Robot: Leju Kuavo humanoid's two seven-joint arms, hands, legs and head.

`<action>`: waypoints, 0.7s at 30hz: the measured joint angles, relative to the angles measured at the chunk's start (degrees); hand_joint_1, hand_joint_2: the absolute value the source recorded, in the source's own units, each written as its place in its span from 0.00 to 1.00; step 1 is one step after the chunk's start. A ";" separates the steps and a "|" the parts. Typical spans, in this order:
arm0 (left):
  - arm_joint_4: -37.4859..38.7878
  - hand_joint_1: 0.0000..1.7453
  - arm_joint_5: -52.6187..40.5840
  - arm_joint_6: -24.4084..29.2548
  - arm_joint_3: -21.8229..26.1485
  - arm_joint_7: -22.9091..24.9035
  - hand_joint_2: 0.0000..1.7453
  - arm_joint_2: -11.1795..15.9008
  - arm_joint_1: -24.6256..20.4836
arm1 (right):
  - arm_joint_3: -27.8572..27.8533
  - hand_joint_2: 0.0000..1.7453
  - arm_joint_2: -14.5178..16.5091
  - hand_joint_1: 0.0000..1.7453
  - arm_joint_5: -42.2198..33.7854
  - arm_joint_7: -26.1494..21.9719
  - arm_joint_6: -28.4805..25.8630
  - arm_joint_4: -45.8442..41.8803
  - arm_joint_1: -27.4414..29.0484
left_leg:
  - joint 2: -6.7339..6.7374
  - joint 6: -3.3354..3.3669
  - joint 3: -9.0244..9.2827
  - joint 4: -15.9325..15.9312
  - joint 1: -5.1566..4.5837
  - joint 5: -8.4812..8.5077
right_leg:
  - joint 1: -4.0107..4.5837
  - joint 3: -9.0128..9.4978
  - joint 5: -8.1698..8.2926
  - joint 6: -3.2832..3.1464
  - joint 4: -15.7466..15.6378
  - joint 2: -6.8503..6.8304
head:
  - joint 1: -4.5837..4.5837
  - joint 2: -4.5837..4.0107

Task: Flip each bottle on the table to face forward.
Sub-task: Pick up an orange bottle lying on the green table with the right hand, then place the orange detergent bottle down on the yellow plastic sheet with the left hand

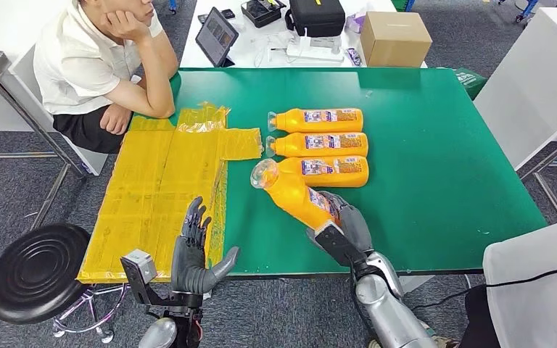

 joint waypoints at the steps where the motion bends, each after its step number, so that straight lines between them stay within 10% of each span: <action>1: -0.03 0.00 0.92 -0.39 0.04 0.32 1.00 -0.03 0.00 | -0.07 1.00 0.15 1.00 -0.40 -0.16 0.03 -0.32 0.03 | 0.00 0.00 -0.03 0.00 0.00 0.00 | 0.00 -0.03 0.00 0.00 0.00 0.00 | 0.00 0.00; 21: 2.28 0.00 10.44 -8.87 -0.49 5.73 1.00 -0.08 -2.52 | 9.21 1.00 5.58 1.00 1.84 -1.51 5.47 3.94 -4.27 | -0.08 -0.01 -0.38 0.00 0.01 0.03 | 0.00 -0.36 -0.01 0.00 0.02 -0.06 | 0.01 0.00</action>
